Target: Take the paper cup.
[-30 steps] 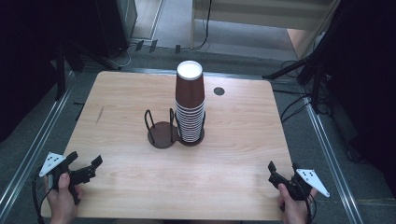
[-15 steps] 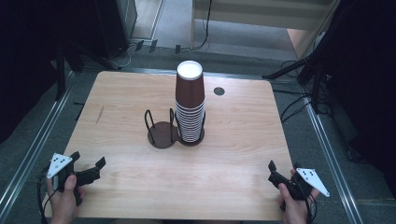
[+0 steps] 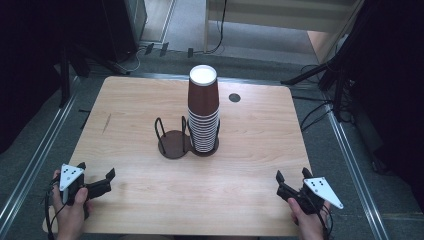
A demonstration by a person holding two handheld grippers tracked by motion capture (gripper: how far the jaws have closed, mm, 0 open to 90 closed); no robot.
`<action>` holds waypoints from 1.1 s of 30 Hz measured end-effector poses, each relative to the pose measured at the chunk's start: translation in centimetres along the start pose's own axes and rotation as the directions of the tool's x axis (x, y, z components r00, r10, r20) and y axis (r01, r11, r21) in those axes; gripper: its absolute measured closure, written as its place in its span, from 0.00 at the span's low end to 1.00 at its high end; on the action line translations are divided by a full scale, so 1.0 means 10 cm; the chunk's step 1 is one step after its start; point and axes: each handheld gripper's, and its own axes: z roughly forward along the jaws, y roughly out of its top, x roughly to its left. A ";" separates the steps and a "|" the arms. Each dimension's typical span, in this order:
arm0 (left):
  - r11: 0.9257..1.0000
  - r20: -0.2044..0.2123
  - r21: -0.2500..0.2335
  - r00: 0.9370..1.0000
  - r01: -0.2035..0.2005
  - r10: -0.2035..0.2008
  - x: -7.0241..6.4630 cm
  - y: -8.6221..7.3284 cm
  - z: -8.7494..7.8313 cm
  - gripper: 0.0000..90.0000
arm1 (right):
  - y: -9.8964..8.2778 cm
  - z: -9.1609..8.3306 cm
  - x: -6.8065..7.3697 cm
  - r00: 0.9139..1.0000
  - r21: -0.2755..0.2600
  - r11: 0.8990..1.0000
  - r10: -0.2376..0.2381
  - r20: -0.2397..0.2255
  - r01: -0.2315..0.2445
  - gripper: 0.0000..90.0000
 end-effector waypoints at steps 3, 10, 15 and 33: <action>1.000 -0.002 0.013 1.000 0.010 -0.010 0.00 -0.01 -0.01 0.00 | 0.04 0.01 0.07 1.000 -0.001 1.000 0.005 -0.007 -0.005 0.14; 1.000 0.004 0.028 1.000 0.002 -0.003 -0.01 0.00 0.00 0.00 | 0.16 0.06 0.16 0.999 -0.016 0.999 0.038 -0.015 -0.038 0.13; 1.000 -0.007 0.027 1.000 -0.014 0.014 -0.03 0.00 0.01 0.00 | 0.25 0.09 0.25 0.999 -0.036 0.999 0.038 -0.033 -0.040 0.13; 1.000 -0.002 0.022 1.000 -0.015 0.015 -0.03 0.00 0.01 0.00 | 0.54 0.30 0.60 1.000 -0.033 0.999 0.005 -0.030 -0.006 0.04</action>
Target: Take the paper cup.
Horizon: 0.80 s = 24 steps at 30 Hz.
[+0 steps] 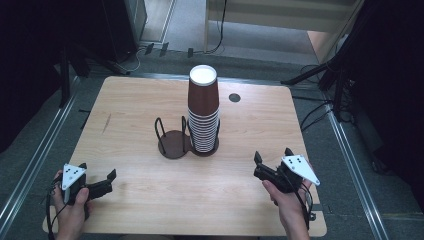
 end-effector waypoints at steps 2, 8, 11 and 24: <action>1.000 0.001 0.003 1.000 0.000 0.000 0.00 0.00 0.00 0.00 | 0.03 0.03 0.05 1.000 0.001 1.000 -0.001 -0.010 0.001 0.03; 1.000 -0.033 0.007 0.999 -0.003 0.003 -0.01 0.01 0.01 0.06 | 0.14 0.10 0.19 0.998 -0.003 1.000 -0.004 -0.062 0.004 0.03; 1.000 -0.037 0.006 0.999 -0.005 0.005 -0.01 0.01 0.01 0.07 | 0.19 0.12 0.27 0.998 -0.007 1.000 -0.014 -0.064 0.014 0.03; 1.000 -0.018 0.016 1.000 -0.009 0.010 -0.01 0.01 0.02 0.04 | 0.35 0.23 0.55 0.992 -0.025 1.000 -0.019 -0.123 0.016 0.02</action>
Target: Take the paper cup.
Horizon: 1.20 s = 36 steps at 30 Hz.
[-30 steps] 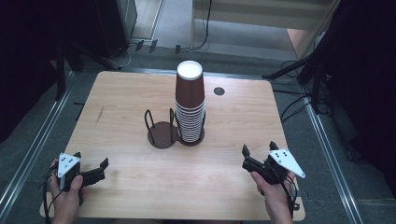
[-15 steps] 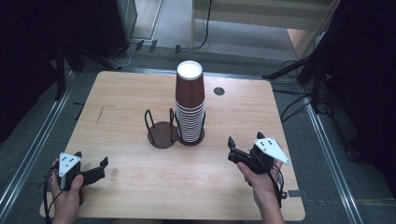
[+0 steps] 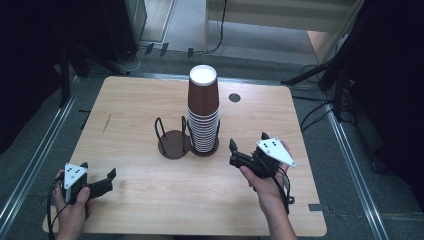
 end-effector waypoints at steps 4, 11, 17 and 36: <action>1.000 -0.004 0.000 1.000 -0.001 0.001 0.00 0.00 0.00 0.04 | 0.05 0.04 0.08 1.000 0.007 1.000 -0.009 -0.026 0.009 0.03; 1.000 -0.003 -0.001 1.000 -0.001 0.001 0.00 0.00 0.00 0.02 | 0.14 0.10 0.22 0.999 -0.019 1.000 -0.017 -0.044 0.016 0.03; 1.000 0.000 0.001 1.000 -0.002 0.002 0.00 0.00 0.00 0.03 | 0.22 0.16 0.35 0.998 -0.032 0.999 -0.030 -0.062 0.028 0.03; 1.000 0.008 0.002 1.000 -0.003 0.003 0.01 0.00 0.00 0.03 | 0.42 0.41 0.62 0.996 -0.046 0.999 -0.014 -0.092 0.009 0.03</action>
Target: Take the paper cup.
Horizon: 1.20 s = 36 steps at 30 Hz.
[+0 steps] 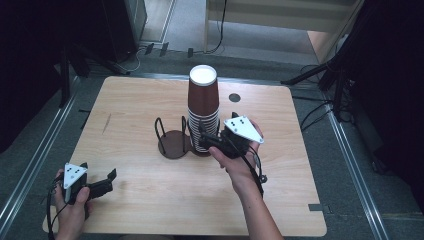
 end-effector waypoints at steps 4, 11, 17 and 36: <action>1.000 0.002 0.001 1.000 -0.001 0.001 0.00 0.00 0.00 0.03 | 0.03 0.05 0.03 1.000 -0.004 1.000 -0.002 0.003 0.002 0.03; 1.000 0.004 0.002 1.000 0.000 0.000 0.00 0.00 0.00 0.03 | 0.09 0.11 0.06 1.000 -0.013 1.000 -0.005 0.004 0.005 0.03; 1.000 0.007 -0.001 1.000 0.006 -0.006 0.01 0.00 0.00 0.03 | 0.14 0.16 0.08 1.000 -0.027 1.000 -0.004 0.012 0.005 0.03; 1.000 0.006 0.003 1.000 0.002 -0.002 0.01 0.00 0.00 0.03 | 0.21 0.40 0.24 0.999 -0.046 0.999 -0.009 0.049 0.012 0.09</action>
